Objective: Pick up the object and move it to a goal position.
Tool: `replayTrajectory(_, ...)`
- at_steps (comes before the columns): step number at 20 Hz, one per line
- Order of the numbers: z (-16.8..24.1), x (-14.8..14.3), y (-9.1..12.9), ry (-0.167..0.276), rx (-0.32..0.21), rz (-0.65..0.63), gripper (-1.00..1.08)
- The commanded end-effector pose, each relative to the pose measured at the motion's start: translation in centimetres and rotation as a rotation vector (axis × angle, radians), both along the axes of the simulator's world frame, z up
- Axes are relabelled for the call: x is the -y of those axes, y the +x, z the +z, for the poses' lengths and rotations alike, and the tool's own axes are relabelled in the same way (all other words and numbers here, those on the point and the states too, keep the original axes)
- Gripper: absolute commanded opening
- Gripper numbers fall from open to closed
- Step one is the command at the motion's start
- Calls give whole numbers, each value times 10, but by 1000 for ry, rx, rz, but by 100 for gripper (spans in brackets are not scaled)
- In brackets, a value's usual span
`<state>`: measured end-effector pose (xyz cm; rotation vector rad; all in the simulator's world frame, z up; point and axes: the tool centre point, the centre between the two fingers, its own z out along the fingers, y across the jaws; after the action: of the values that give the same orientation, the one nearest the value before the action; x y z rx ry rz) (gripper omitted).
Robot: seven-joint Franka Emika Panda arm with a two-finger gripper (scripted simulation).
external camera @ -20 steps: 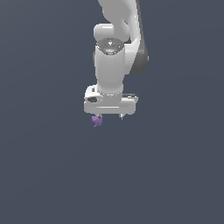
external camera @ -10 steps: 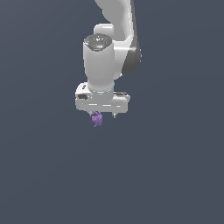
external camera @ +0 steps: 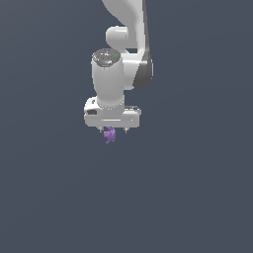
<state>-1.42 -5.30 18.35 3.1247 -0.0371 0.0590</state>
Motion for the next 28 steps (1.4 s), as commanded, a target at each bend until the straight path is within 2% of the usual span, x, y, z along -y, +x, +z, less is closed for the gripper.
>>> replayTrajectory(1,-13,6,-10,2,-6,19,100)
replayTrajectory(9,-60,28,-56,9,-28,96,100)
replayTrajectory(14,-77,35,-75,13,-35,125,100)
replayTrajectory(19,-83,38,-83,14,-39,137,100)
replayTrajectory(28,-98,38,-83,14,-39,135,100)
